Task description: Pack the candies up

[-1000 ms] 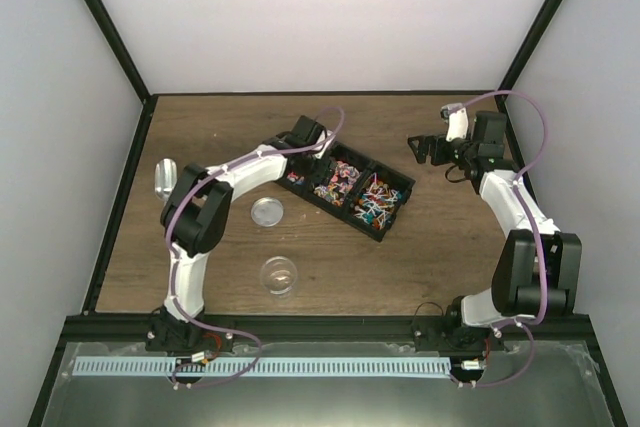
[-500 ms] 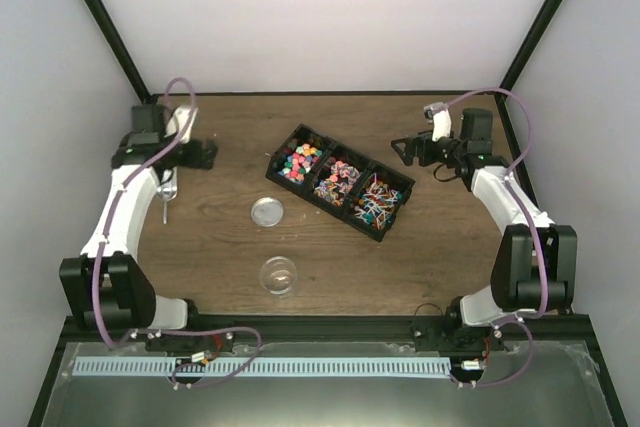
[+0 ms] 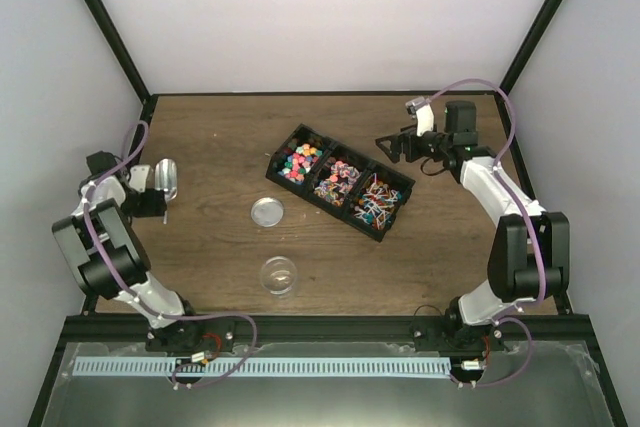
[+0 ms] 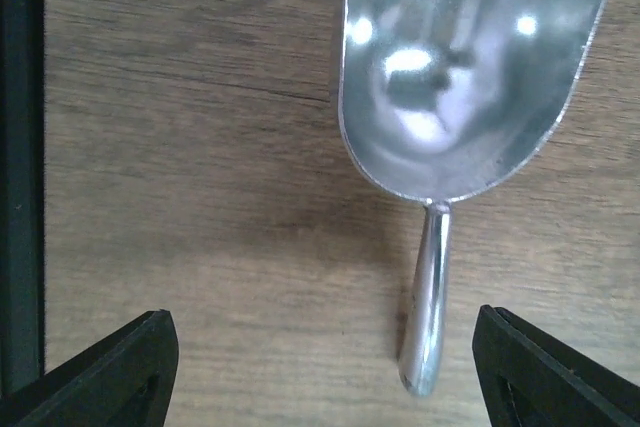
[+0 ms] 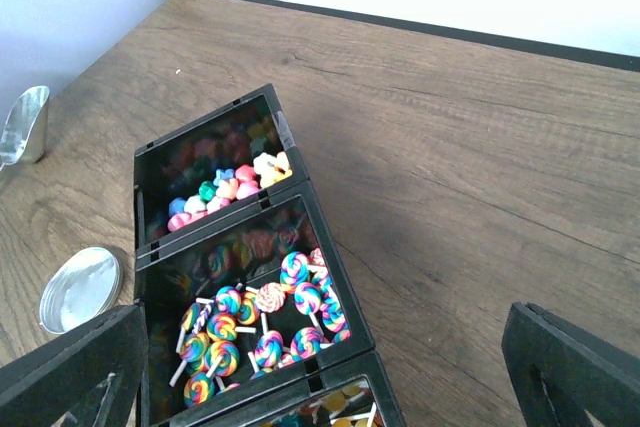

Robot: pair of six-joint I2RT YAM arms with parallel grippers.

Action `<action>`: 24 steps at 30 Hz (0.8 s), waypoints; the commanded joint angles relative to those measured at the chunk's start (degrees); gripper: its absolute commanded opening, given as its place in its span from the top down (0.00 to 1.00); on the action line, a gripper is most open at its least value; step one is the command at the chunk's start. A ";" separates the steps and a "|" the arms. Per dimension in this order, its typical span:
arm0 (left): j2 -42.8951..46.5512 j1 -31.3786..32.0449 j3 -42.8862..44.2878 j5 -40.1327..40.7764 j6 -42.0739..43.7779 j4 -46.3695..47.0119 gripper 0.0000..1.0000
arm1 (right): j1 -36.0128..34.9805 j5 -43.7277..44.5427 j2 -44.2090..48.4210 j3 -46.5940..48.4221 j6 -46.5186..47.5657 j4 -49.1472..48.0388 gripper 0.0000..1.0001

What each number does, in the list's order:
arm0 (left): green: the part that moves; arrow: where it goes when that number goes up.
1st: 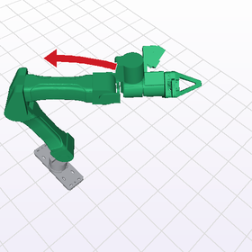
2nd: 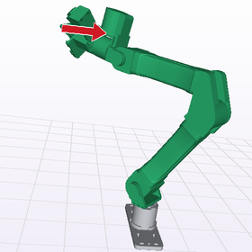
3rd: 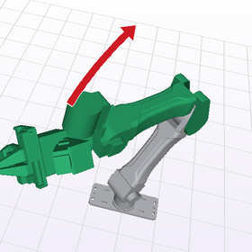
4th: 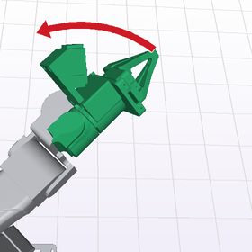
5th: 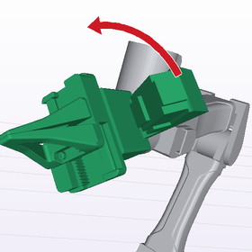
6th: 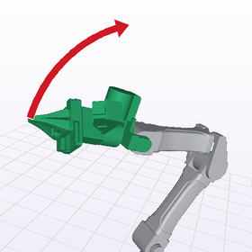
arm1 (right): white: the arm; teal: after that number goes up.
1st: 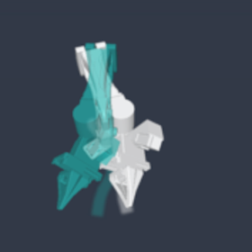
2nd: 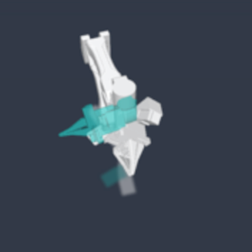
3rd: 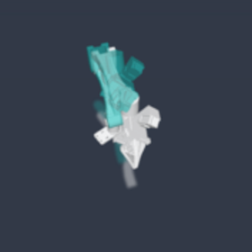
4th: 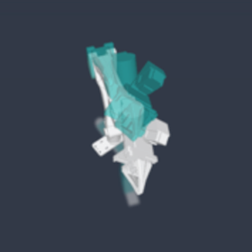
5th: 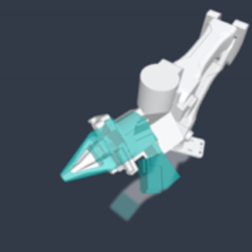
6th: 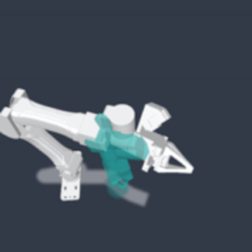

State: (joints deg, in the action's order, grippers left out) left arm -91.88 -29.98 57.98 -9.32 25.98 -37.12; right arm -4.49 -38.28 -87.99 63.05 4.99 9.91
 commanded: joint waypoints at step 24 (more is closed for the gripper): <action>-4.91 8.46 1.90 -9.12 7.61 9.57 0.96 | -1.41 -3.63 -3.65 4.59 -7.17 -1.25 0.00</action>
State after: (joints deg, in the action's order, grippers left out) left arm -101.23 -24.29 57.54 -14.85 29.54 -25.08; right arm -4.89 -38.96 -90.56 64.14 2.31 9.72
